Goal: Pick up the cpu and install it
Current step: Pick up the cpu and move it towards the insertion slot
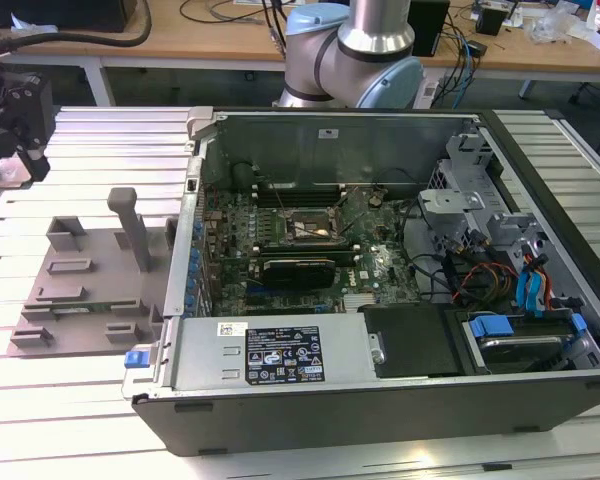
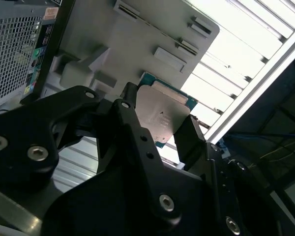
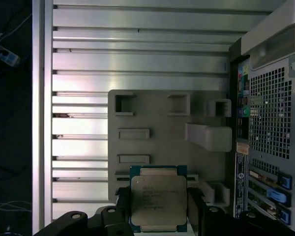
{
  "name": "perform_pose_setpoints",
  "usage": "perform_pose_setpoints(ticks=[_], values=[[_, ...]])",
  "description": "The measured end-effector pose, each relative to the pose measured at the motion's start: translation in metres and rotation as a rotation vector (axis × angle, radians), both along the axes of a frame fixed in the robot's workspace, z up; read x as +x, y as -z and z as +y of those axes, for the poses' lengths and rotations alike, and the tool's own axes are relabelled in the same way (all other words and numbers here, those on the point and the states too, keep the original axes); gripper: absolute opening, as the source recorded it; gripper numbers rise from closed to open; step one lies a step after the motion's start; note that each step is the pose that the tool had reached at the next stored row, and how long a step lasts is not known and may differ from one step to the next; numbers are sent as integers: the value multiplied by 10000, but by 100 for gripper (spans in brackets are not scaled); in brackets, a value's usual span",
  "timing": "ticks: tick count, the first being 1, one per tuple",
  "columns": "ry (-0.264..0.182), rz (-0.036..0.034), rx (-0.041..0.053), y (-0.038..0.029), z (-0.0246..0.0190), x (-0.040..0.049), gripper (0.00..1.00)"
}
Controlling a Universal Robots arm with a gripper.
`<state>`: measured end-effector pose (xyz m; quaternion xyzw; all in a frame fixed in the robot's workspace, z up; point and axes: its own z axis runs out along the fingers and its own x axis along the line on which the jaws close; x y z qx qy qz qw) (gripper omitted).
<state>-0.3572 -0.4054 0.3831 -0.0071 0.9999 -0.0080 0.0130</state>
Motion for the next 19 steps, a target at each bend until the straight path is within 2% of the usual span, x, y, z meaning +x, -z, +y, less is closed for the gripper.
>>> perform_pose_setpoints(ticks=[6,10,19], values=[[0,0,0,0,0,73,55],[-1,0,0,0,0,184,55],[1,0,0,0,0,323,55]])
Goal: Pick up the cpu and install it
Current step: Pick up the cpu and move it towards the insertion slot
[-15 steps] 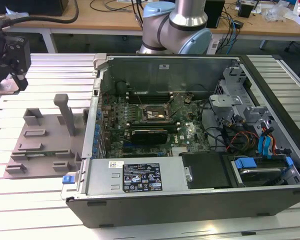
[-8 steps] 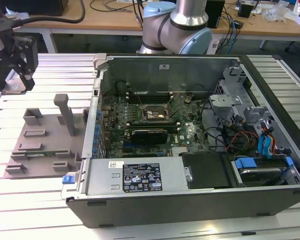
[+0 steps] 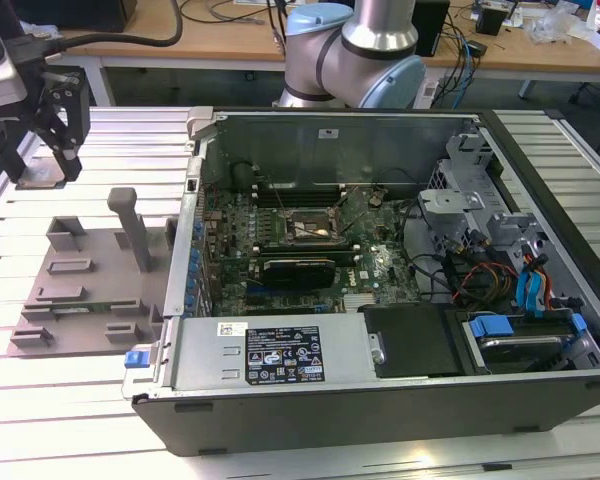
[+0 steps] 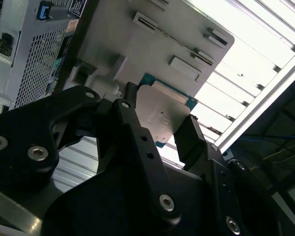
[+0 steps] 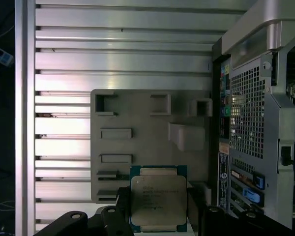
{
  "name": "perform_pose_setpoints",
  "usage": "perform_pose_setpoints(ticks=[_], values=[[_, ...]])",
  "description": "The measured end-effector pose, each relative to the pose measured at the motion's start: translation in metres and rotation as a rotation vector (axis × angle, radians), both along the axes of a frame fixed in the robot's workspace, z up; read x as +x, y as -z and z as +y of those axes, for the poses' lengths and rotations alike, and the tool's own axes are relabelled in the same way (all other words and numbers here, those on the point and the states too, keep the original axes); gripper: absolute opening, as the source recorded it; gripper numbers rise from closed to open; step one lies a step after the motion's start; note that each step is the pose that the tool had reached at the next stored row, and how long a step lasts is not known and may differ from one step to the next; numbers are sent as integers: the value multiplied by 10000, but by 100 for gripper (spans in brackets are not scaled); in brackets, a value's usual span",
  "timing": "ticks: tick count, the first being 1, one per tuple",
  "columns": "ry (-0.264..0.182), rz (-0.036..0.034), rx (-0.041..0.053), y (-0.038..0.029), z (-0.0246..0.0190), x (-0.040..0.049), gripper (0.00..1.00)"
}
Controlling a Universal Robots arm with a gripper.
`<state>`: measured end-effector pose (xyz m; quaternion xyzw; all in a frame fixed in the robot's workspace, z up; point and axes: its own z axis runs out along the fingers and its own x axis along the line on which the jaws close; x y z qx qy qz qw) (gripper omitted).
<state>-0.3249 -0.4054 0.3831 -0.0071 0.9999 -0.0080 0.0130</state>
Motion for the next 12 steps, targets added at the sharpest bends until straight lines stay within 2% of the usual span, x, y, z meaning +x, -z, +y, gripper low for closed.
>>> perform_pose_setpoints(ticks=[3,11,12], values=[[-1,-1,0,0,0,36,55],[-1,0,0,0,0,191,55],[0,-1,0,0,0,231,55]])
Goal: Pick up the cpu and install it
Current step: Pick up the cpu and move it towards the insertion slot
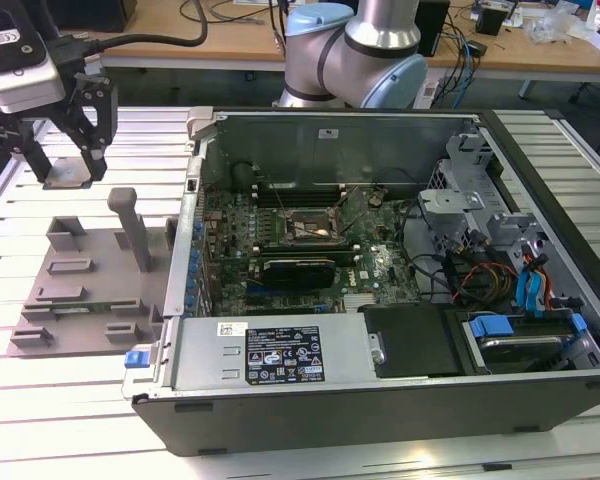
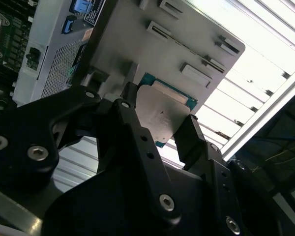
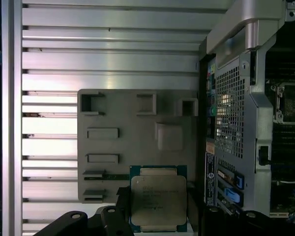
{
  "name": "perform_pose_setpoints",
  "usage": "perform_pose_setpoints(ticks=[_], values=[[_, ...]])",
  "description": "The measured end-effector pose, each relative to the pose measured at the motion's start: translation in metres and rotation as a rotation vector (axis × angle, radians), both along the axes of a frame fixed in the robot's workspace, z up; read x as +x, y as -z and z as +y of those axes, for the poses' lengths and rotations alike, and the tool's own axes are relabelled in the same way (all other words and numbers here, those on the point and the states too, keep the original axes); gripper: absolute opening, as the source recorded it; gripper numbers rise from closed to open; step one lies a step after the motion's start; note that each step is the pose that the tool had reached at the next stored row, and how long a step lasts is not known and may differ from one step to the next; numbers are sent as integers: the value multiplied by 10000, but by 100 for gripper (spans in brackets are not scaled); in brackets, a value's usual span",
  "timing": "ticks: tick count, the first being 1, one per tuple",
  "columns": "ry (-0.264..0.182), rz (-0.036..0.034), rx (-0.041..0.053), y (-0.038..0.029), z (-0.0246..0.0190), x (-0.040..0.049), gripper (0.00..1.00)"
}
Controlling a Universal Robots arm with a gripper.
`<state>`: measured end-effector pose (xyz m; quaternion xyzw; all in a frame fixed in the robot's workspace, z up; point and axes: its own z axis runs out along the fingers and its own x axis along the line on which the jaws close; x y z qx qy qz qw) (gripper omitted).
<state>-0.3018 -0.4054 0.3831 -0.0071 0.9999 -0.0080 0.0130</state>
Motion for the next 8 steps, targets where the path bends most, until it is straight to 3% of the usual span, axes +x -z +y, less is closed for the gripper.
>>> perform_pose_setpoints(ticks=[8], values=[[0,0,0,0,0,184,55]])
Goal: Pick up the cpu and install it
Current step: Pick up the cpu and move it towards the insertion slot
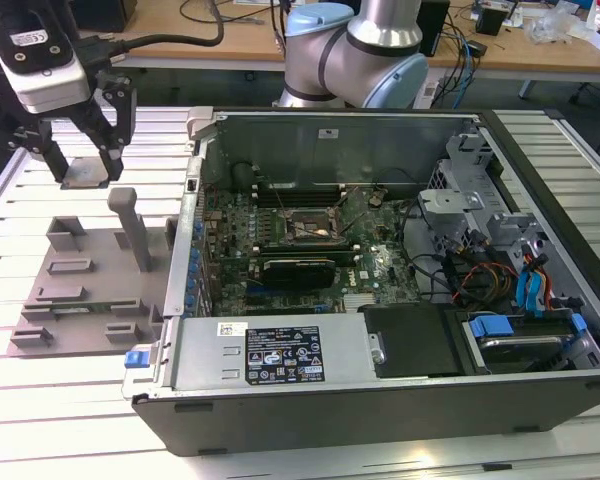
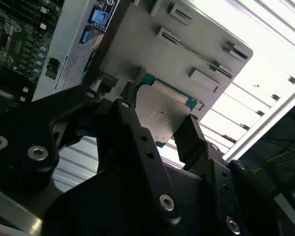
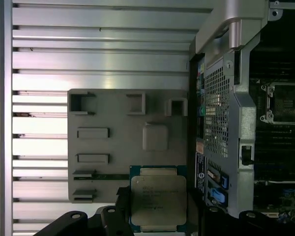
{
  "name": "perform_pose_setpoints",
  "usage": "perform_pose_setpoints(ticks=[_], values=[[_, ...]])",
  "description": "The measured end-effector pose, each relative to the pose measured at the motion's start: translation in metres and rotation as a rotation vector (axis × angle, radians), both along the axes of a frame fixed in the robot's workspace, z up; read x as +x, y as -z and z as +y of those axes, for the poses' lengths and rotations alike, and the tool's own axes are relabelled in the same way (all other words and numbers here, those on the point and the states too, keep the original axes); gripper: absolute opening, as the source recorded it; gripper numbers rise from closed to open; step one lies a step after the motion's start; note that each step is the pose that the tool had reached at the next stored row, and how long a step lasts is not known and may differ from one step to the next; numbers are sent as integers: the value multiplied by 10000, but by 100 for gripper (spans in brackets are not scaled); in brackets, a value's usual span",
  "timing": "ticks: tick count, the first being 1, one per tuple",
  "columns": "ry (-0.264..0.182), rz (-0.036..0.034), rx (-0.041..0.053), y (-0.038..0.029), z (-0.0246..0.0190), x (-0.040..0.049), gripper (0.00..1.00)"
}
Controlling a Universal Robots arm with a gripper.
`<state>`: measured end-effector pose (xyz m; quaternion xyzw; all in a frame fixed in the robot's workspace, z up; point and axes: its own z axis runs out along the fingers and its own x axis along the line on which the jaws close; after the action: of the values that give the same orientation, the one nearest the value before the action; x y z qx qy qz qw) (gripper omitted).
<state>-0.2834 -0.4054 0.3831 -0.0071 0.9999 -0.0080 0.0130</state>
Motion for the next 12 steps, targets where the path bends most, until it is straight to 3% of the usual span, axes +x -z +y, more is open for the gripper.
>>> perform_pose_setpoints(ticks=[12], values=[[0,1,0,0,0,253,55]])
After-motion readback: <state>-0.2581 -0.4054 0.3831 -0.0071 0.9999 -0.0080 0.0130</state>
